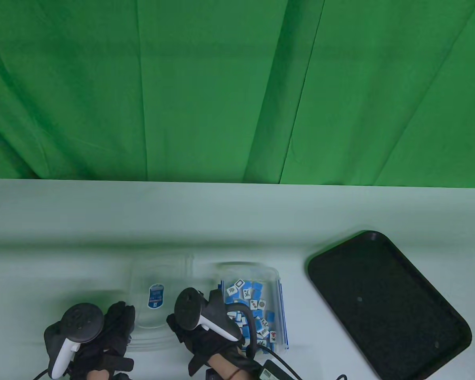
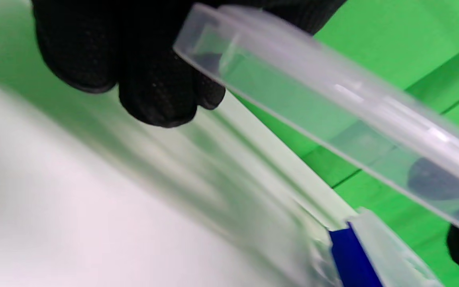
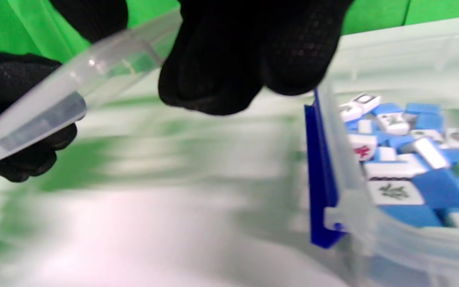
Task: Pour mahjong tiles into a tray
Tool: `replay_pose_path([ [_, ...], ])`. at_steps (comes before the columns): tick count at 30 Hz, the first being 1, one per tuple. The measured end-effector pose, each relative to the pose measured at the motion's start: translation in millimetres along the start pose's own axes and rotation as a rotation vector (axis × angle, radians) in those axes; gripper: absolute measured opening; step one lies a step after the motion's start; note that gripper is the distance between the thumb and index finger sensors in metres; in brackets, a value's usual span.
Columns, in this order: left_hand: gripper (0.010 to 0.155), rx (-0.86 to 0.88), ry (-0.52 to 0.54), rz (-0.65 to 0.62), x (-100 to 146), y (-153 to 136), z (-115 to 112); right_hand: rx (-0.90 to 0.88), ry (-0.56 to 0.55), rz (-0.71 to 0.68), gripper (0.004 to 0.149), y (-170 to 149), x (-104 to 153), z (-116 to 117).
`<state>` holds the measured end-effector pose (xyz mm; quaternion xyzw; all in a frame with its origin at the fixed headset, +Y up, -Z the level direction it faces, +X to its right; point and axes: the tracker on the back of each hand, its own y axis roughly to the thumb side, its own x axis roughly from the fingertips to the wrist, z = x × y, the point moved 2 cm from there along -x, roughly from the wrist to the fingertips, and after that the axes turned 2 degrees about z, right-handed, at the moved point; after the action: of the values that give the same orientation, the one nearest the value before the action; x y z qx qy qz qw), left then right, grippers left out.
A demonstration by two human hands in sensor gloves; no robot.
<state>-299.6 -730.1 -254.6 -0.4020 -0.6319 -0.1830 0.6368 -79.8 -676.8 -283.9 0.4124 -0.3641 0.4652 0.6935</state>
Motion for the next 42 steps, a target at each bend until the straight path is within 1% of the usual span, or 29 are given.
replay_pose_path([
  [2, 0.06, -0.031, -0.009, 0.036, -3, -4, -3, 0.001, 0.076, 0.031, 0.083, 3, -12, 7],
  [5, 0.059, -0.11, -0.012, 0.086, -6, -7, -7, -0.044, 0.144, 0.037, 0.082, 3, -23, 15],
  [7, 0.059, -0.125, -0.016, 0.101, -8, -9, -9, -0.04, 0.16, 0.042, 0.082, 3, -27, 19],
  [13, 0.059, -0.15, -0.056, 0.148, -15, -13, -17, -0.015, 0.201, 0.051, 0.08, 4, -35, 26],
  [23, 0.059, -0.228, -0.062, 0.192, -23, -16, -27, -0.007, 0.259, 0.063, 0.078, 3, -48, 42],
  [29, 0.058, -0.323, -0.031, 0.198, -25, -11, -33, 0.003, 0.29, 0.077, 0.077, 0, -53, 48],
  [34, 0.058, -0.387, 0.002, 0.201, -25, -9, -36, 0.014, 0.294, 0.085, 0.078, 0, -55, 50],
  [36, 0.057, -0.431, 0.0, 0.204, -26, -8, -37, 0.05, 0.278, 0.093, 0.078, 1, -56, 51],
  [39, 0.057, -0.428, -0.007, 0.211, -26, -8, -39, 0.091, 0.273, 0.101, 0.079, 2, -57, 54],
  [42, 0.056, -0.434, -0.006, 0.208, -26, -8, -39, 0.103, 0.295, 0.099, 0.08, 3, -58, 58],
])
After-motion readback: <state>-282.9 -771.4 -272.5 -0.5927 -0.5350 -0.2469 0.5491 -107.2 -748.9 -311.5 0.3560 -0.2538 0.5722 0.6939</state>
